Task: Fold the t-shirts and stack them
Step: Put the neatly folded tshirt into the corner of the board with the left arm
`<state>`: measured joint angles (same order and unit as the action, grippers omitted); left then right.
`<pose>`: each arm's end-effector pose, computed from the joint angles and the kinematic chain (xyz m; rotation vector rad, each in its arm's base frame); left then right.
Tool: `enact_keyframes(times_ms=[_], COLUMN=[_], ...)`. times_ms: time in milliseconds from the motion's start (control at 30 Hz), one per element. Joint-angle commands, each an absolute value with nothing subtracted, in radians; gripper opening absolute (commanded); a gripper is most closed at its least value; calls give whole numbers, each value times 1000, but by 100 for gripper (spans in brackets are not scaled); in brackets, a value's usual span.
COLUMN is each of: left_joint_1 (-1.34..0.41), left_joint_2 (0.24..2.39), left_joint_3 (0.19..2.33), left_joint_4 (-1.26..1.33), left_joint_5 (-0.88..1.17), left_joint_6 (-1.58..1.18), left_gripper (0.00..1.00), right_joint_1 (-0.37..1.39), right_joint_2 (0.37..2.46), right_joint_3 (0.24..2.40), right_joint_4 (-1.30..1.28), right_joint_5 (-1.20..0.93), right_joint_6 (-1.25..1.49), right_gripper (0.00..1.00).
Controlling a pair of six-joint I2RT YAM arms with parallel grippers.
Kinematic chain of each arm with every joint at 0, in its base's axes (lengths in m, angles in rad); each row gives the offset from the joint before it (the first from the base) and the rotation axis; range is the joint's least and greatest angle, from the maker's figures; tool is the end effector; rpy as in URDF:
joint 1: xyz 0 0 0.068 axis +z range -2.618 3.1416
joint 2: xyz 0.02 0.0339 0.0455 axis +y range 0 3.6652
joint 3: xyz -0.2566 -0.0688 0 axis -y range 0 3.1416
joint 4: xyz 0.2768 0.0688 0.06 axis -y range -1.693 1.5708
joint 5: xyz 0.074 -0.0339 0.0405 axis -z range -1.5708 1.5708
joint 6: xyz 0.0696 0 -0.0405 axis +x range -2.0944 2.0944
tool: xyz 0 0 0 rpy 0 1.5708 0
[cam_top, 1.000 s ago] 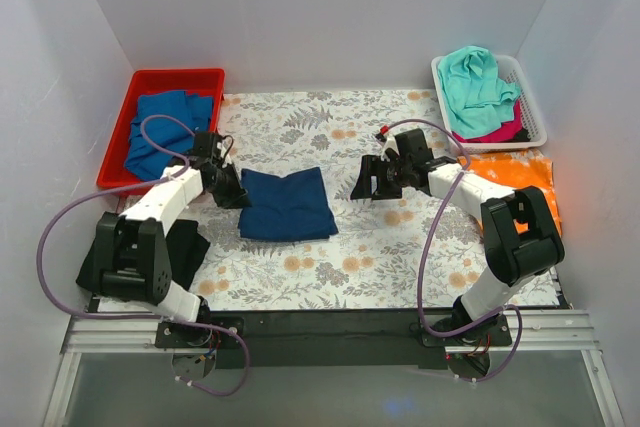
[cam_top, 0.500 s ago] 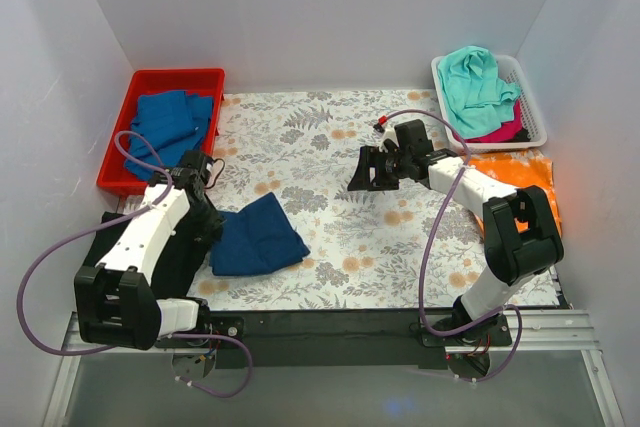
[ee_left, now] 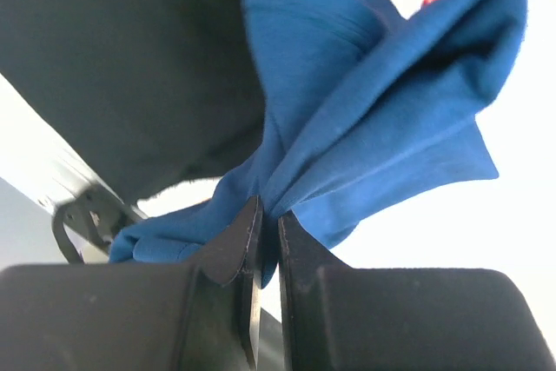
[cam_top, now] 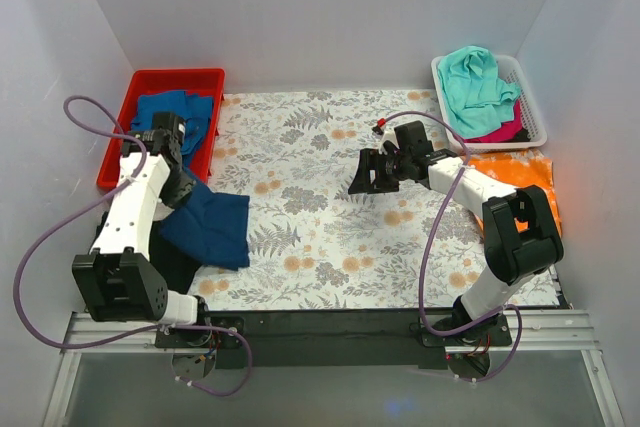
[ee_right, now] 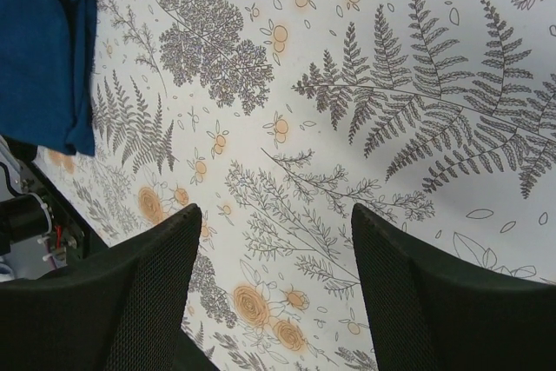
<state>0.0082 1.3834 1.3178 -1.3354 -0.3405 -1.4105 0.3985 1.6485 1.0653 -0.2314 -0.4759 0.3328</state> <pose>0.2757 0.0255 0.2697 -1.8455 2.0874 0.2130 0.3537 0.1835 0.1681 -0.3165 2.4415 0.9031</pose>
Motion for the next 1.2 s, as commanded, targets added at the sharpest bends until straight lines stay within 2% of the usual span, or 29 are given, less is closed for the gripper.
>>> enact_keyframes(times_ms=[0, 300, 533, 767, 1167], left_joint_1=[57, 116, 222, 337, 414], left_joint_2=[1419, 1419, 1434, 1511, 1708], left_joint_3=[1390, 1312, 1322, 1402, 1575], left_joint_4=[-1393, -1393, -1393, -1391, -1393], left_joint_5=[-439, -555, -535, -633, -693], left_joint_6=[-1362, -1408, -1390, -1393, -1424], left_gripper=[0, 0, 0, 0, 0], right_joint_1=[396, 385, 380, 380, 380], right_joint_2=[1643, 1640, 1651, 1648, 1661], right_joint_3=[1071, 1089, 1101, 1086, 1071], right_joint_4=[-250, -278, -308, -308, -293], right_joint_5=[-497, -495, -514, -534, -541], right_joint_6=[308, 299, 298, 302, 307], right_gripper=[75, 74, 74, 73, 73])
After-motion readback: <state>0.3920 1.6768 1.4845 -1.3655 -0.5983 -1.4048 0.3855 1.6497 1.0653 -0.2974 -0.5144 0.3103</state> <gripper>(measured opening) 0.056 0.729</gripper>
